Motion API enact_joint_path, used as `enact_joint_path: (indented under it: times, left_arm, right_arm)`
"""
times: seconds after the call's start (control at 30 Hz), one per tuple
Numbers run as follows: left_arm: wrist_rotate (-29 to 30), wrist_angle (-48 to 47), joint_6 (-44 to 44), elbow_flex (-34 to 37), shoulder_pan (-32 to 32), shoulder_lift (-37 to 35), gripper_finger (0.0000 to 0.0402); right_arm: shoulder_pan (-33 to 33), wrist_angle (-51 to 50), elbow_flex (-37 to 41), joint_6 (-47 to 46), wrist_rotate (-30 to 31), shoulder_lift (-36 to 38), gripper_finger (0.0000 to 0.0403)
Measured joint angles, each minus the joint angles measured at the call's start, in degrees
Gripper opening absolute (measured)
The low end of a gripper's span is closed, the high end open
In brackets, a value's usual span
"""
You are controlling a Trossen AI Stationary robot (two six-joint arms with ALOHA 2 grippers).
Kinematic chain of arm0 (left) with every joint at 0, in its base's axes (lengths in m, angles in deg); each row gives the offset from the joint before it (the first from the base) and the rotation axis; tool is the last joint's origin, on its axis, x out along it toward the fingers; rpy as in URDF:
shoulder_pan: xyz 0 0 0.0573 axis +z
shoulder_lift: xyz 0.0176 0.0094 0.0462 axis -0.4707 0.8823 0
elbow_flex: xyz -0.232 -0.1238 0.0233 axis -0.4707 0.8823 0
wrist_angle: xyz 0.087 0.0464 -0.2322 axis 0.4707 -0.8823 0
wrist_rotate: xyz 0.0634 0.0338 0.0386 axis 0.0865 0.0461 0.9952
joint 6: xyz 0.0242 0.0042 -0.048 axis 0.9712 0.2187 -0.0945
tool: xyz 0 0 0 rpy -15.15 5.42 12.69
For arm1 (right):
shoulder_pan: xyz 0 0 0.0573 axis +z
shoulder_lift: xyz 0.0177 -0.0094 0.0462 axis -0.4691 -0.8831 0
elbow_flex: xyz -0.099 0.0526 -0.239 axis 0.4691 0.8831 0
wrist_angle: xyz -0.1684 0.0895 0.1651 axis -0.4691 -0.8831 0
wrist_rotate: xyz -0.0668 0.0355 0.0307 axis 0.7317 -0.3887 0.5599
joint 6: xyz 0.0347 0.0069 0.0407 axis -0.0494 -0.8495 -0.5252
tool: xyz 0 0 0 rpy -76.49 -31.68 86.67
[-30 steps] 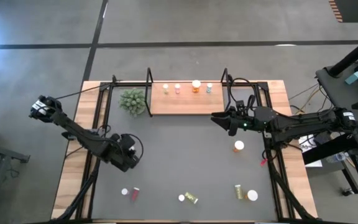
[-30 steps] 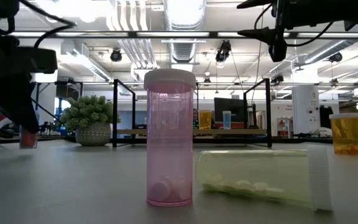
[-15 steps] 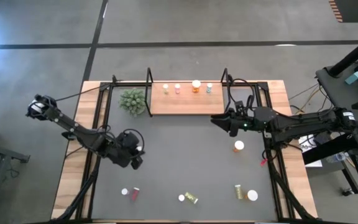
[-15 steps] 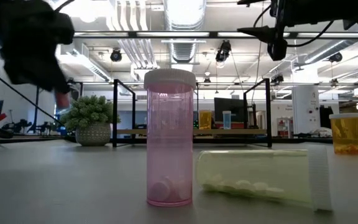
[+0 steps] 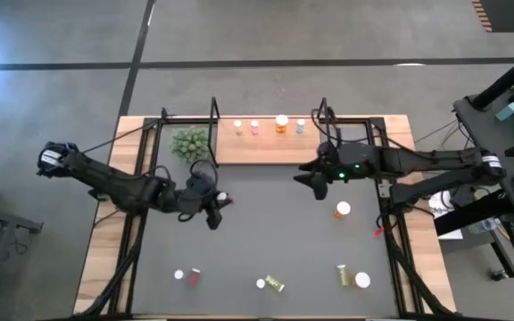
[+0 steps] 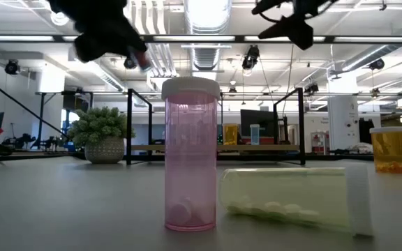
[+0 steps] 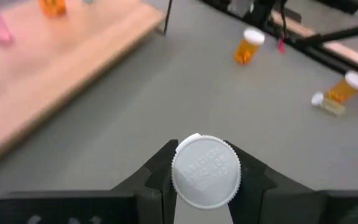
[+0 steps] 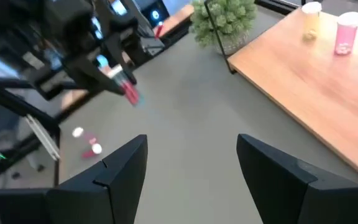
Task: Pick and place medicine bottles onto shelf by color
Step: Put the top blue pill bottle on the shelf aligned with the other blue pill bottle
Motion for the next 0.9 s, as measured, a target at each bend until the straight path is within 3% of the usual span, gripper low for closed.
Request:
enact_joint_path:
  times: [0.23,0.4,0.5,0.7,0.9]
  left_arm:
    - [-1.3,0.3,9.9,-8.0,3.1,5.8,0.0084]
    - [-9.8,0.1,15.8,-11.5,3.5,11.2,0.0084]
    - [-13.3,-0.7,17.4,-11.9,3.5,14.8,0.0084]
    - [-14.6,-1.9,17.4,-11.4,3.9,23.5,0.0084]
    - [-15.5,-1.9,17.4,-13.4,4.7,31.2,0.0084]
  right_arm:
    - [0.1,-2.5,-10.0,7.0,-6.4,-10.5,0.0238]
    - [0.1,-3.0,-15.4,10.8,-11.7,-16.6,0.0238]
    - [0.1,-6.2,-18.0,13.1,-12.0,-19.7,0.0238]
    - [0.1,-11.4,-20.1,14.2,-12.0,-24.3,0.0238]
    - [0.9,-12.5,-19.8,13.4,-12.0,-24.3,0.0238]
